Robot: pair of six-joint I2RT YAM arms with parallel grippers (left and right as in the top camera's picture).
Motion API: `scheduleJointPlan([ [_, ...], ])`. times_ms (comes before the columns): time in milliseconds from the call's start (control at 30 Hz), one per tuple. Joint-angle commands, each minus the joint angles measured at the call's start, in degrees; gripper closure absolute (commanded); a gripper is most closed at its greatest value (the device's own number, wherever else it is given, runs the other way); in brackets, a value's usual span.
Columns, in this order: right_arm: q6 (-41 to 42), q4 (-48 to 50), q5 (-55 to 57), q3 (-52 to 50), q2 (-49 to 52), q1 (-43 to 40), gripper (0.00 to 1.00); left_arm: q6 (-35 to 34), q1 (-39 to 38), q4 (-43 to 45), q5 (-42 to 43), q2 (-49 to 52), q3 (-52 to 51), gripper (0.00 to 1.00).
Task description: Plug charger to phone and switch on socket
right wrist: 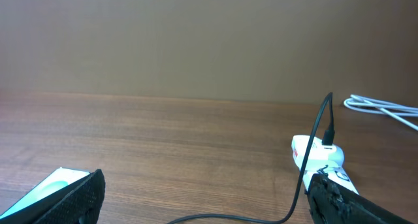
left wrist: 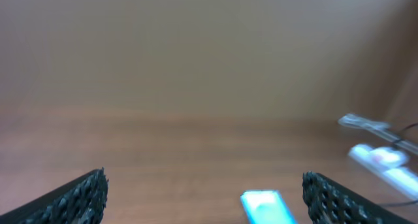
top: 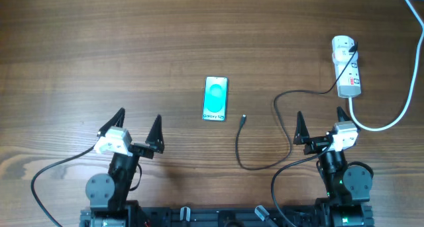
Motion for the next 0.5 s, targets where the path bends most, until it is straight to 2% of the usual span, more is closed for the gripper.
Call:
scheduleJointPlan([
  [0, -1.0, 0.2, 0.7, -0.1, -0.3, -0.2, 0.00, -3.4, 0.3, 9.2, 7.8, -0.5, -0.1, 0.00],
  [100, -1.0, 0.2, 0.7, -0.1, -0.3, -0.2, 0.00, -5.4, 0.3, 16.1, 7.7, -0.5, 0.9, 0.00],
  [233, -1.0, 0.2, 0.7, -0.1, -0.3, -0.2, 0.00, -4.4, 0.3, 9.0, 6.2, 2.1, 9.9, 0.00],
  [367, -1.0, 0.2, 0.7, -0.1, -0.3, -0.2, 0.00, -4.4, 0.3, -15.5, -1.1, 16.4, 28.9, 0.00],
  [433, -1.0, 0.2, 0.7, -0.1, -0.3, -0.2, 0.00, -4.4, 0.3, -32.3, 0.0, 31.1, 44.0, 0.00],
  [467, -1.0, 0.2, 0.7, -0.1, -0.3, -0.2, 0.00, -4.4, 0.3, -36.1, 2.4, 35.7, 48.4, 0.00],
])
